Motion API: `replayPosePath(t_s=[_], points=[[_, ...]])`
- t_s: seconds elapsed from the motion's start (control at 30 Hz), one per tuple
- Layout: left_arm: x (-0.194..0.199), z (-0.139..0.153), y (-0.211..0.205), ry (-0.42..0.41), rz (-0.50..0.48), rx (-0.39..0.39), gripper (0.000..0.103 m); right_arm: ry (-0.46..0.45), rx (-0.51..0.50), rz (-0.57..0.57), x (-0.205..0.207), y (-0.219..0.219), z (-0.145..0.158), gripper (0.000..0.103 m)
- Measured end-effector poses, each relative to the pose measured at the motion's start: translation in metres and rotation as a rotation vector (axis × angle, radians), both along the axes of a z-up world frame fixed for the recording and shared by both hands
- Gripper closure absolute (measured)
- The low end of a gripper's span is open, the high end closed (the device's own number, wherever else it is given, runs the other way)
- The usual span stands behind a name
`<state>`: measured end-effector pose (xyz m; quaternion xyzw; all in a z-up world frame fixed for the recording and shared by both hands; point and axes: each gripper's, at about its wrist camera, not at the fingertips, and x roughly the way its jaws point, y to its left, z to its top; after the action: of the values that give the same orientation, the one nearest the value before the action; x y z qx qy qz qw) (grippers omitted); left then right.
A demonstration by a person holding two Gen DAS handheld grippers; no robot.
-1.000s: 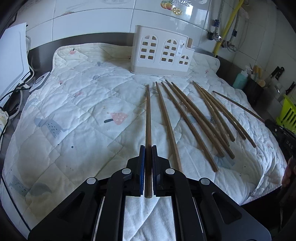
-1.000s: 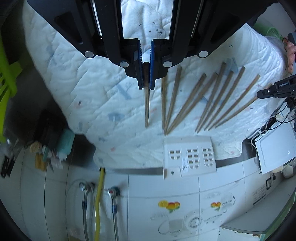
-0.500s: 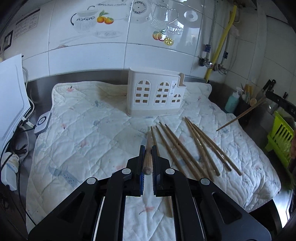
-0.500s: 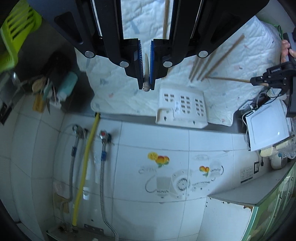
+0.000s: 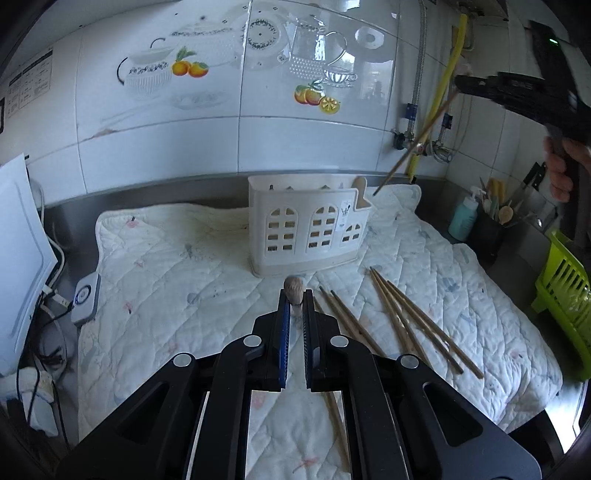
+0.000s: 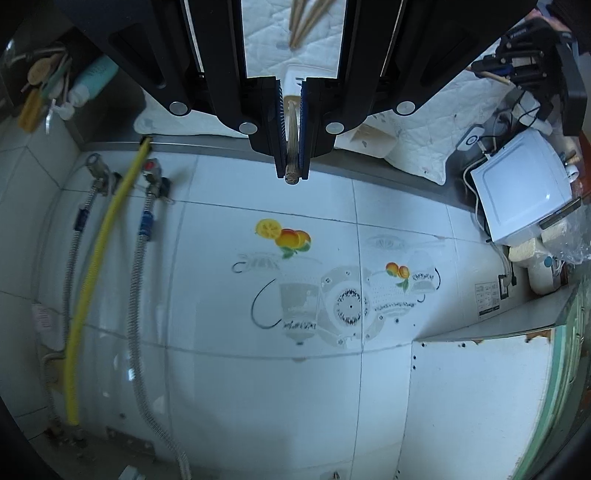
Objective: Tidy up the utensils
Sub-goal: 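Lift both chopsticks and drop them upright into the white holder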
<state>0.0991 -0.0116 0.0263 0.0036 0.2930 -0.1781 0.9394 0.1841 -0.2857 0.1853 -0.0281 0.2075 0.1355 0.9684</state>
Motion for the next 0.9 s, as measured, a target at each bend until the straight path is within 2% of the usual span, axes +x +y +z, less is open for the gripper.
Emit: replayPosePath(t_s=[0.2,0.33,0.4,0.43,0.47,0.53,0.73,0.9], points=[[0.014,0.020,-0.002,-0.035,-0.011,0.000,0.098,0.116,-0.012,0.006,0.054,0.016,-0.023,0.096],[0.023,0.031,-0.007,-0.055,-0.015,0.012,0.098,0.153,-0.003,-0.005,0.071,0.017,-0.039,0.096],[0.027,0.037,-0.009,-0.066,-0.015,0.018,0.098,0.148,0.015,0.006,0.069,0.014,-0.041,0.085],[0.029,0.042,-0.010,-0.075,-0.015,0.016,0.098,0.144,0.021,0.006,0.068,0.012,-0.042,0.075],[0.031,0.047,-0.012,-0.085,-0.017,0.017,0.098,0.133,0.017,-0.006,0.064,0.011,-0.041,0.070],[0.034,0.059,-0.014,-0.112,-0.017,0.016,0.098,0.110,-0.002,-0.006,0.055,0.009,-0.040,0.069],[0.042,0.115,-0.022,-0.240,-0.009,0.019,0.099,0.044,-0.054,-0.030,0.012,0.000,-0.043,0.055],[0.066,0.150,-0.029,-0.310,0.017,0.027,0.099,0.059,-0.025,-0.019,-0.030,-0.013,-0.068,0.054]])
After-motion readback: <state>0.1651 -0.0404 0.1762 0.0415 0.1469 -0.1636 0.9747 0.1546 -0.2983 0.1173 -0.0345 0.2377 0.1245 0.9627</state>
